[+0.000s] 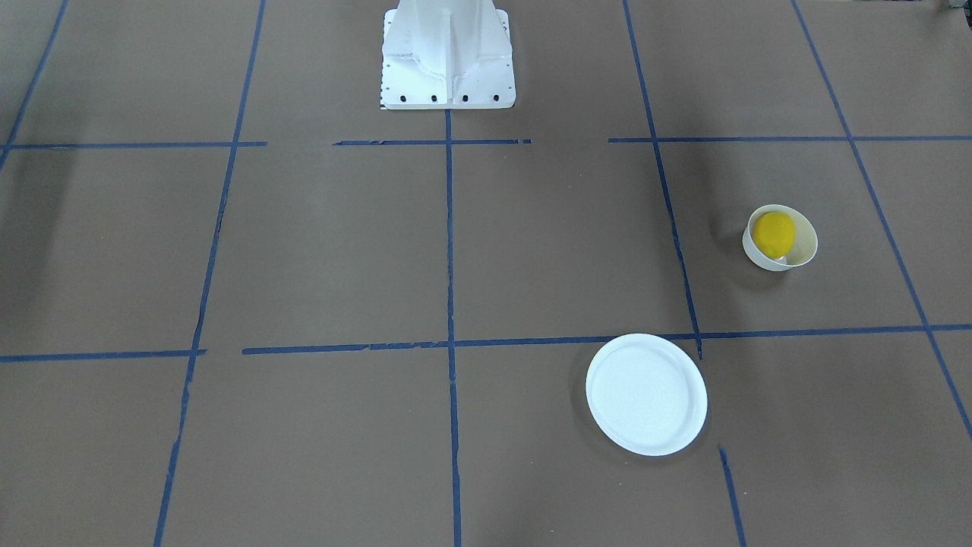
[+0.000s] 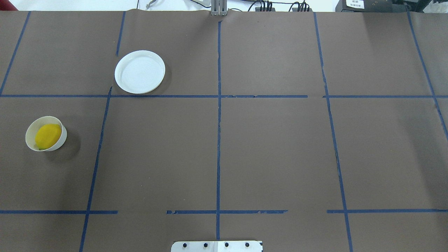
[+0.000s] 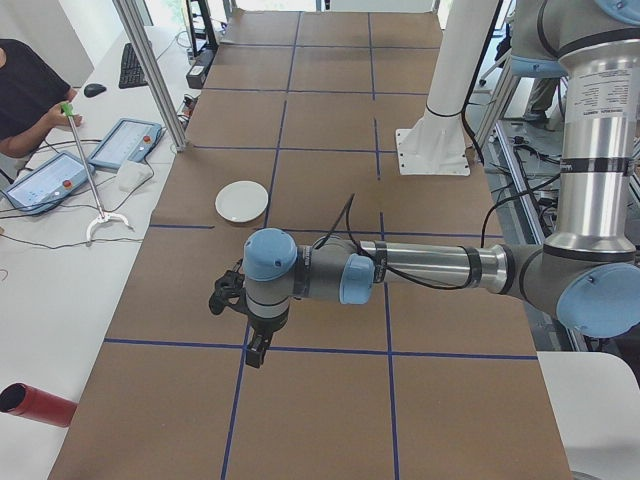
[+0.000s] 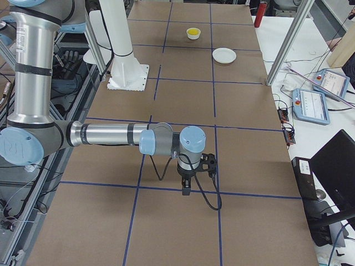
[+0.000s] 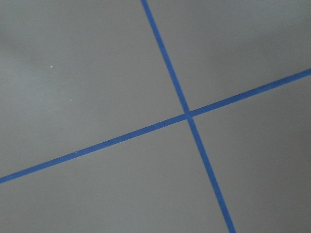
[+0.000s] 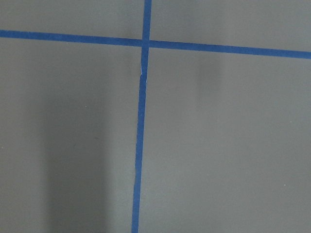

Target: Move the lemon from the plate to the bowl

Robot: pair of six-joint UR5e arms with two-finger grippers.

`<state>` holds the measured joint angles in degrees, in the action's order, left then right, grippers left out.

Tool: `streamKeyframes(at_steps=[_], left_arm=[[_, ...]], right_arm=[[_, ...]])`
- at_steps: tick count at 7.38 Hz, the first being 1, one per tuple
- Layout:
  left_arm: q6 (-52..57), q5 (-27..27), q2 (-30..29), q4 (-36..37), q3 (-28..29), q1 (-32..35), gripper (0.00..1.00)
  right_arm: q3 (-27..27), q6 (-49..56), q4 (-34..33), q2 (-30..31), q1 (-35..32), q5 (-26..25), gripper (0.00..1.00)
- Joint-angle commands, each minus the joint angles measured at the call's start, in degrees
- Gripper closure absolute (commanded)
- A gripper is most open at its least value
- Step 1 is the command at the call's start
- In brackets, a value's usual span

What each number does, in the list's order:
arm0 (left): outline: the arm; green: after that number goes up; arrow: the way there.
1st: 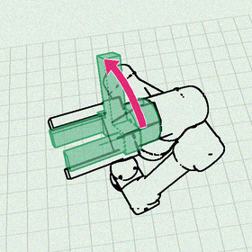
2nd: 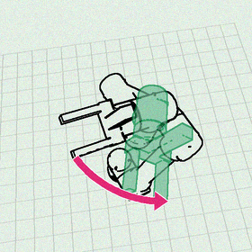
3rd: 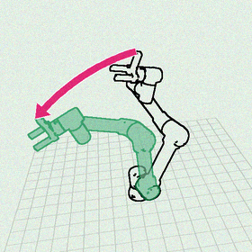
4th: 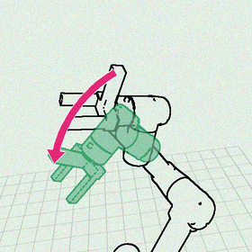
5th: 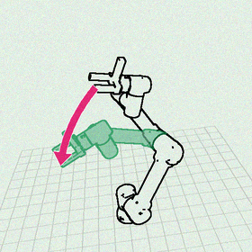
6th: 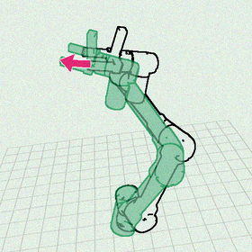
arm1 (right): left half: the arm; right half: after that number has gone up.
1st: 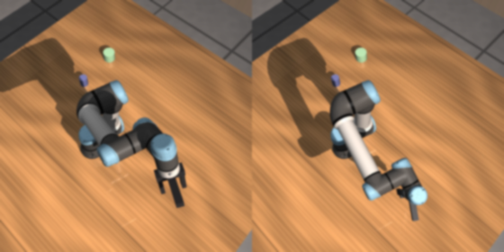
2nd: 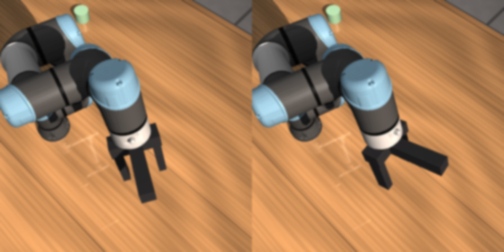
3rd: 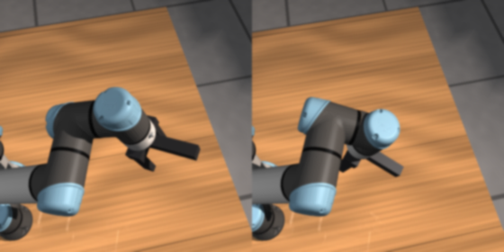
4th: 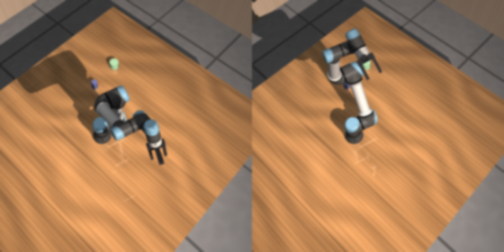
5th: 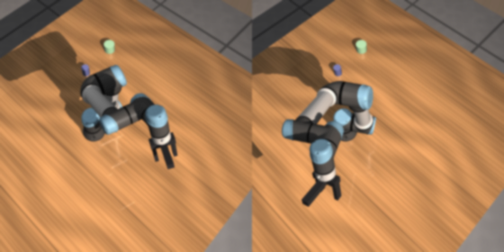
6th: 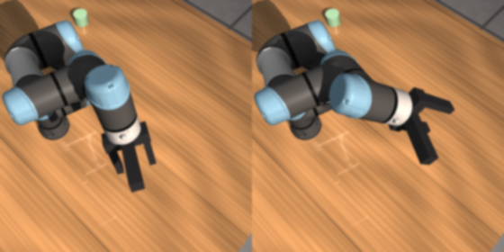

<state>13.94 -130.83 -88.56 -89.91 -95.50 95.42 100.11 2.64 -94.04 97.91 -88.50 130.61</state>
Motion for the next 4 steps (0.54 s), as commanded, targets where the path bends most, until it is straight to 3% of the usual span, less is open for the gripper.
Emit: streamKeyframes(at_steps=[1, 4], left_arm=[[0.82, -0.3, 3.1, 3.7, -1.62, 0.73, 0.0], [0.74, -0.22, 6.47, -1.55, -1.54, 0.64, 0.0]], right_arm=[[0.0, 0.0, 0.0, 0.0, 0.0, 0.0, 0.0], [0.0, 0.0, 0.0, 0.0, 0.0, 0.0, 0.0]])
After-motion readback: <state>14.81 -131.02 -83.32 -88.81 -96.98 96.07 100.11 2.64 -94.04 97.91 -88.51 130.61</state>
